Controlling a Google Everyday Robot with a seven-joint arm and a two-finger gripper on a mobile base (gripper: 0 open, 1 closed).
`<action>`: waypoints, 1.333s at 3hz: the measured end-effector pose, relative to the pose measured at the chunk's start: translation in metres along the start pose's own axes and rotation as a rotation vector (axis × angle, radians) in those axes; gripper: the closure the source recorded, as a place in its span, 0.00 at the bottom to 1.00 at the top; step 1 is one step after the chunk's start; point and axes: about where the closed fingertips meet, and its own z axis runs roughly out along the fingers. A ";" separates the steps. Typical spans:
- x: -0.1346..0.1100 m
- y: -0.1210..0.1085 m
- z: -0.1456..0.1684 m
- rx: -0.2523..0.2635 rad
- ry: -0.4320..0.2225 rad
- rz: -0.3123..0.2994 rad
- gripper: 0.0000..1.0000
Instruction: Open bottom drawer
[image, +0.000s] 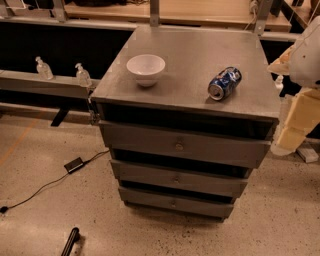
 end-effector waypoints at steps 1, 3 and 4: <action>0.000 0.000 0.000 0.000 0.000 0.000 0.00; 0.052 0.055 0.162 -0.159 -0.232 0.109 0.00; 0.064 0.062 0.176 -0.173 -0.248 0.135 0.00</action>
Offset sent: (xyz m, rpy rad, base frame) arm 0.0198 -0.0317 -0.1959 0.2925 -0.0705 -0.1218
